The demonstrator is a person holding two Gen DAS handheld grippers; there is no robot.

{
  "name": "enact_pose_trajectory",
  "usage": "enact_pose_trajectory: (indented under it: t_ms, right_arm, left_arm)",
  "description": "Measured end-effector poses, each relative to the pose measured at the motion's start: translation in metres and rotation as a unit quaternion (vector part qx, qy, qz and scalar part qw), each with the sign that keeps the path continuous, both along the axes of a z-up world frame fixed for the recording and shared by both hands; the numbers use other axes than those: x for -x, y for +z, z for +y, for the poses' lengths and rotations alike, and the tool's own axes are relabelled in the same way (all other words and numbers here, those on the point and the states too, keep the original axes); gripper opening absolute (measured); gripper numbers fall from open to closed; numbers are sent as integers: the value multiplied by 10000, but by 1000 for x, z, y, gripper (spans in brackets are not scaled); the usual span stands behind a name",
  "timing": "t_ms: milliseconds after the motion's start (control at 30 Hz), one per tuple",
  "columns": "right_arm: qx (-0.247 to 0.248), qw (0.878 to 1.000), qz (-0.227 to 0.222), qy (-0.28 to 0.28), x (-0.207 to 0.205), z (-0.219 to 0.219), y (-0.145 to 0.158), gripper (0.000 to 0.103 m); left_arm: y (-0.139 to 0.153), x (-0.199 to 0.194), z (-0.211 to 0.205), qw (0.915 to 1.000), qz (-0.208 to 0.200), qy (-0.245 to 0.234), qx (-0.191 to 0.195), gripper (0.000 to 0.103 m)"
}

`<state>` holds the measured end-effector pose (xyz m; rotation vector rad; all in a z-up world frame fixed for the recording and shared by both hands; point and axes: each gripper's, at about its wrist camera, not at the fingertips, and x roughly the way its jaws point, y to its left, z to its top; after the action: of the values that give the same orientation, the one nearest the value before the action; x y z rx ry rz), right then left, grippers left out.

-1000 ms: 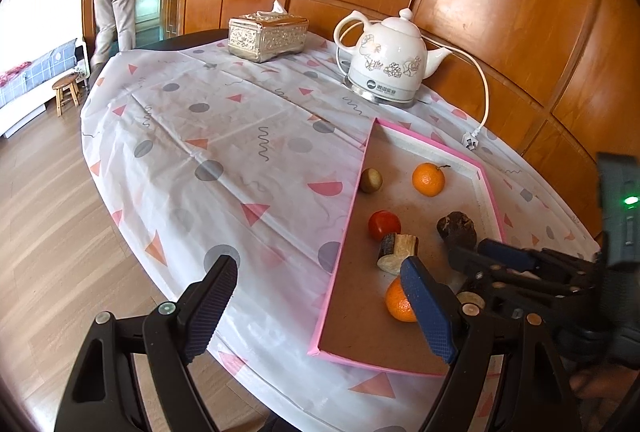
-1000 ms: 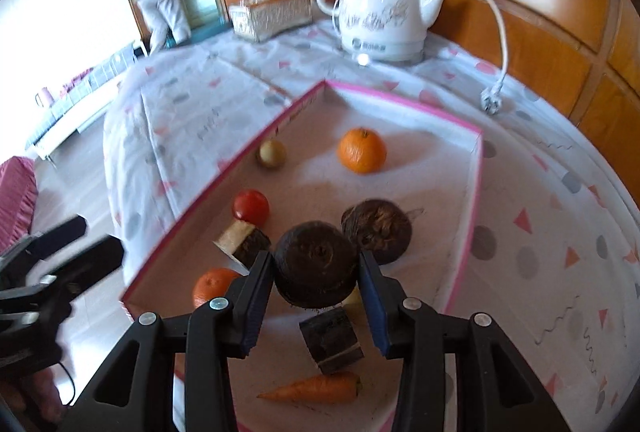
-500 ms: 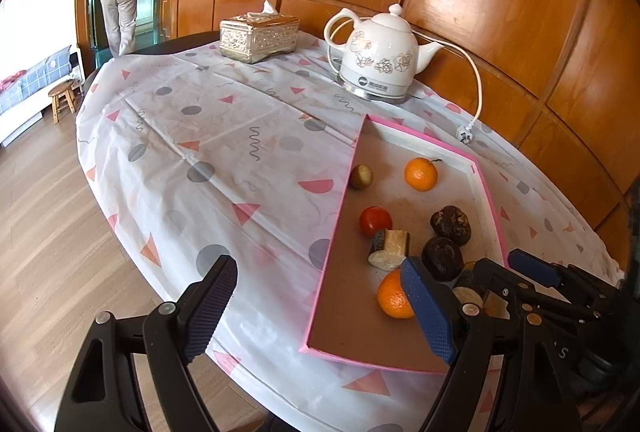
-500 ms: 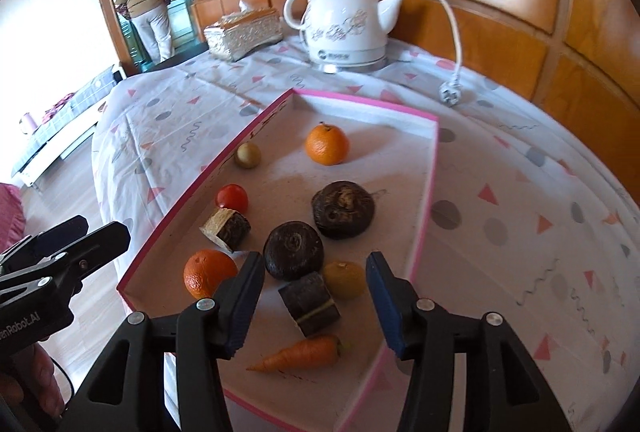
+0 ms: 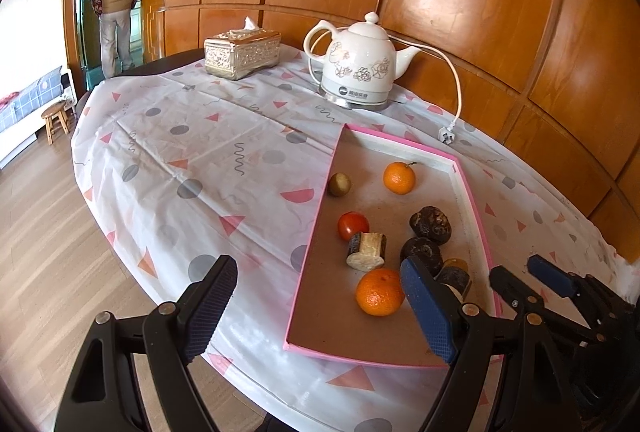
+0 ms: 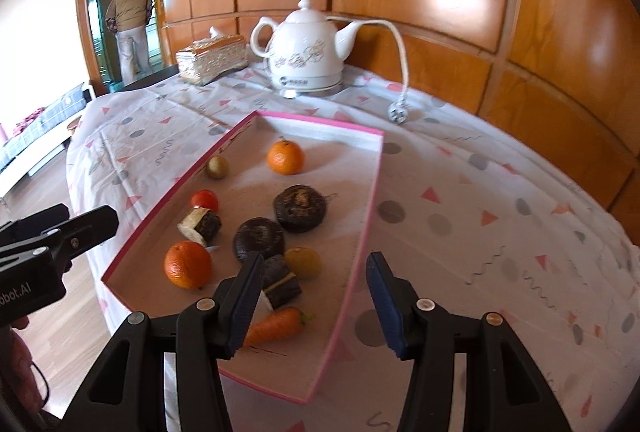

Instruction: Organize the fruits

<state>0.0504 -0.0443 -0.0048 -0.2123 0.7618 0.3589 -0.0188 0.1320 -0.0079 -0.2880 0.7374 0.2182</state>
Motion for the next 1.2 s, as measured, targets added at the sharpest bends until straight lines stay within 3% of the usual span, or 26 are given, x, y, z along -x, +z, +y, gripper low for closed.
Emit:
enact_pose_trajectory:
  t_ms: [600, 733, 967, 1200]
  right_arm:
    - [-12, 9968, -194, -770, 21, -37, -4, 55]
    - [-38, 9954, -258, -919, 24, -44, -2, 60]
    - [-57, 9941, -398, -1011, 29, -50, 6, 61]
    - [8, 9946, -423, -948, 31, -47, 6, 61]
  left_arm:
    - [20, 10, -34, 9981, -266, -415, -378, 92]
    - [23, 11, -40, 9974, -313, -464, -451, 95]
    - [29, 13, -47, 9957, -401, -567, -610, 102]
    - [30, 15, -47, 9955, -430, -564, -632, 103]
